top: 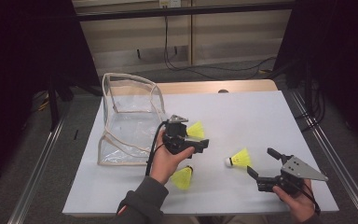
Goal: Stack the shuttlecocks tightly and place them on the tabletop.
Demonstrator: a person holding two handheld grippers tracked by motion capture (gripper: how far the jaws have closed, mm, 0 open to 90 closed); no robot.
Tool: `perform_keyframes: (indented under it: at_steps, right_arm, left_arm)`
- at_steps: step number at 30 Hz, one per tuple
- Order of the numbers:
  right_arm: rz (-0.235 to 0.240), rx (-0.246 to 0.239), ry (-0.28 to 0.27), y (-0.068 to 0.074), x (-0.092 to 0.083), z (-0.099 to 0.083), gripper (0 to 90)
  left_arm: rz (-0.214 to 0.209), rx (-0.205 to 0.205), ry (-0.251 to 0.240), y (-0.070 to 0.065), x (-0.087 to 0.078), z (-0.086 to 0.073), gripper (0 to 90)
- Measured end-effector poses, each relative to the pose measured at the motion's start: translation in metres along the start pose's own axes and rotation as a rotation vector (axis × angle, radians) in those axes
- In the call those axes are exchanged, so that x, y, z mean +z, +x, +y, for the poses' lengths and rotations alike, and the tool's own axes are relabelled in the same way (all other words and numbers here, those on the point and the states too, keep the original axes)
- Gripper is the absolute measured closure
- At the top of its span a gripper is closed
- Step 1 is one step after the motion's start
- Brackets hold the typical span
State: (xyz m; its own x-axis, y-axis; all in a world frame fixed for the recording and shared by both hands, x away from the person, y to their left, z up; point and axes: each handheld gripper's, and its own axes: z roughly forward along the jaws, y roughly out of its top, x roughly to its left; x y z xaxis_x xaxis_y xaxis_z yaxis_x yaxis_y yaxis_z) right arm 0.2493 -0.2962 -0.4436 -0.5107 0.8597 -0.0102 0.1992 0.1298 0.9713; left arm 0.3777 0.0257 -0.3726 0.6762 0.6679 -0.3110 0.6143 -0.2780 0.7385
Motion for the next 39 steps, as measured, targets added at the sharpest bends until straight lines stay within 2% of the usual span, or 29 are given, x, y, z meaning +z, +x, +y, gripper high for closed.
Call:
perform_keyframes:
  at_steps: [13, 19, 22, 35, 39]
  right_arm:
    - [0.003, -0.004, 0.000, -0.001, 0.000, 0.000, 3.4]
    - [0.004, -0.004, 0.003, 0.000, 0.000, 0.000, 3.4]
    - [0.003, -0.006, 0.000, -0.001, 0.000, 0.000, 3.4]
    - [0.003, -0.006, 0.003, 0.000, 0.001, 0.000, 3.4]
    - [0.004, -0.005, 0.004, 0.000, 0.000, 0.000, 3.5]
  left_arm:
    - [-0.042, 0.039, 0.018, -0.002, -0.006, -0.005, 5.2]
    - [-0.075, 0.044, 0.019, -0.005, -0.010, -0.010, 5.2]
    - [-0.079, 0.048, 0.024, -0.006, -0.010, -0.012, 5.2]
    - [-0.116, 0.048, 0.046, -0.012, -0.013, -0.021, 5.0]
    - [-0.112, 0.038, 0.037, -0.012, -0.012, -0.022, 5.0]
